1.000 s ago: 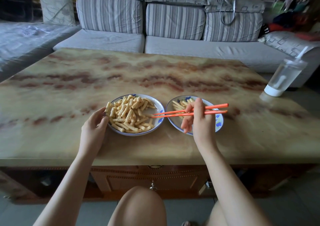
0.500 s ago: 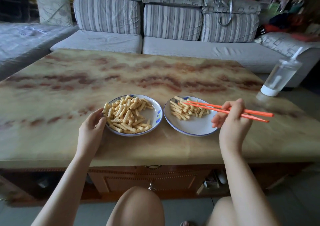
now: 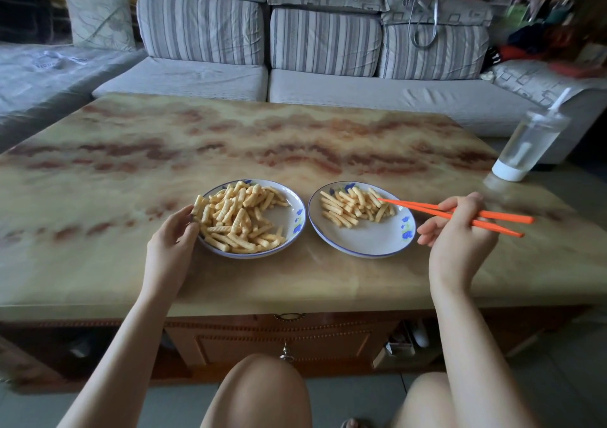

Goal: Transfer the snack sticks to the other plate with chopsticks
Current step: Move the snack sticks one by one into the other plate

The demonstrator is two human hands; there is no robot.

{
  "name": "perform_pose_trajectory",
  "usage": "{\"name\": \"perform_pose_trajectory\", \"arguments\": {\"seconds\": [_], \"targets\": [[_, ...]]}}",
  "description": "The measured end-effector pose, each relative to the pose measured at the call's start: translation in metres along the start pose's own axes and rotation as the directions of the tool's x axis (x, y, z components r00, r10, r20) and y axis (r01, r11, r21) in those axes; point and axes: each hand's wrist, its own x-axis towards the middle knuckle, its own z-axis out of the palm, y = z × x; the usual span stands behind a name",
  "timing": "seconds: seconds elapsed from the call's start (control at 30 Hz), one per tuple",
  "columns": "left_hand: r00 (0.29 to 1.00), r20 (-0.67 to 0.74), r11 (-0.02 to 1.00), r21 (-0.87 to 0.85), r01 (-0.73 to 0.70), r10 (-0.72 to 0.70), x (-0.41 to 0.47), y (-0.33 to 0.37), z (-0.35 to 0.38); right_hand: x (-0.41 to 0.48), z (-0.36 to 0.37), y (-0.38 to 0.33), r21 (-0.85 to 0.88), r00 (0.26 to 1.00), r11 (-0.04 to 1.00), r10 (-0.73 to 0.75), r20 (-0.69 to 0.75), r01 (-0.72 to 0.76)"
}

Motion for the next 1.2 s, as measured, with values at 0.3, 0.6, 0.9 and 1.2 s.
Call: {"name": "perform_pose_trajectory", "arguments": {"seconds": [0.3, 0.6, 0.9, 1.2], "targets": [[1.000, -0.001, 1.000, 0.000, 0.004, -0.004, 0.000, -0.001, 0.000, -0.017, 0.014, -0.009, 0.096, 0.975, 0.995, -0.024, 0.219, 0.003], [1.000, -0.006, 1.000, -0.013, 0.014, -0.014, -0.001, 0.002, 0.000, -0.054, 0.044, -0.008, 0.067, 0.824, 0.985, 0.095, 0.558, -0.159], [1.000, -0.001, 1.000, -0.019, 0.008, -0.008, 0.000, 0.000, 0.000, -0.062, 0.069, 0.003, 0.017, 0.778, 0.977, 0.159, 0.608, -0.212], [1.000, 0.000, 1.000, -0.017, 0.006, -0.006, 0.000, -0.002, 0.000, -0.061, 0.064, -0.001, 0.029, 0.814, 0.976, 0.161, 0.557, -0.214]]}}
